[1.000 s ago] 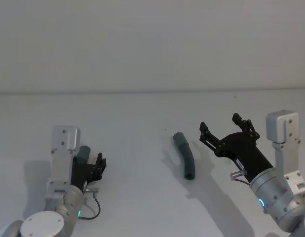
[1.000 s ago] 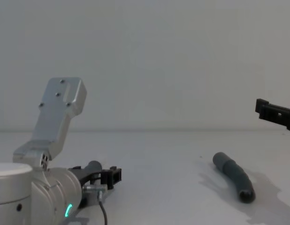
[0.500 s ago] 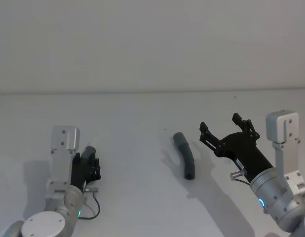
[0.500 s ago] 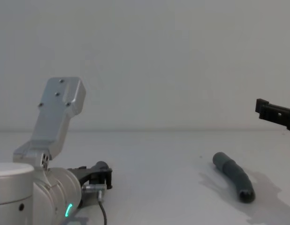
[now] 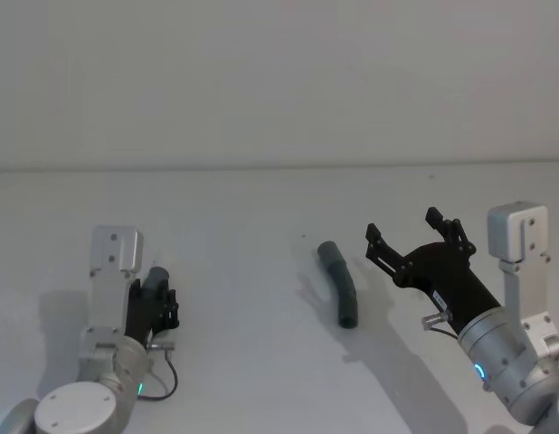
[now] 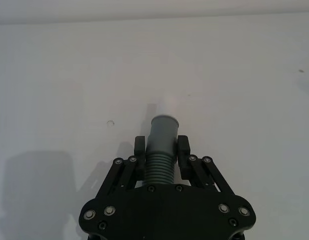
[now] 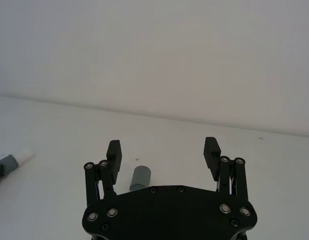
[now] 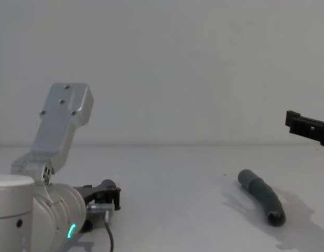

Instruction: Use both hands to pick up one end of the pipe from the table, align the ends, and insert them.

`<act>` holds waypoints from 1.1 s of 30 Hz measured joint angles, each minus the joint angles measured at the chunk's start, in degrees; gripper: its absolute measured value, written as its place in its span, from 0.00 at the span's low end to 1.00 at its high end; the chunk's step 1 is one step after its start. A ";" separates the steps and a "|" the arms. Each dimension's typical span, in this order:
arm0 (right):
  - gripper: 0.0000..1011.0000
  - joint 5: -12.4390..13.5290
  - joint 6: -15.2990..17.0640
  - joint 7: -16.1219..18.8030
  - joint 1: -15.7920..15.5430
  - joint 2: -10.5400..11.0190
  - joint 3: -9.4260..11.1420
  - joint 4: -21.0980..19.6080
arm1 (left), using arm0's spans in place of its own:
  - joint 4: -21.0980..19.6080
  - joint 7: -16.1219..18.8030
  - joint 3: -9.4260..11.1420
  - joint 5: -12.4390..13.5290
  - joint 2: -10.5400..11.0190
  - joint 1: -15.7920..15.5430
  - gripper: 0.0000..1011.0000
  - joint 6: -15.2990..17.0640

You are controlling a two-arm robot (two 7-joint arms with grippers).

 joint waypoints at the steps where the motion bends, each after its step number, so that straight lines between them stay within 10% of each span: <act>1: 0.99 0.00 0.00 0.00 0.00 0.00 0.00 0.00 | -0.03 -0.08 0.00 0.05 0.06 -0.07 0.34 0.08; 15: 0.99 0.00 0.00 0.00 0.00 0.00 0.00 0.00 | -0.89 -4.37 0.66 1.13 2.37 -2.39 0.34 -0.15; 33: 0.99 0.00 0.00 0.00 0.00 0.00 0.00 0.00 | -2.00 -17.97 1.53 0.14 9.37 -7.37 0.34 -3.50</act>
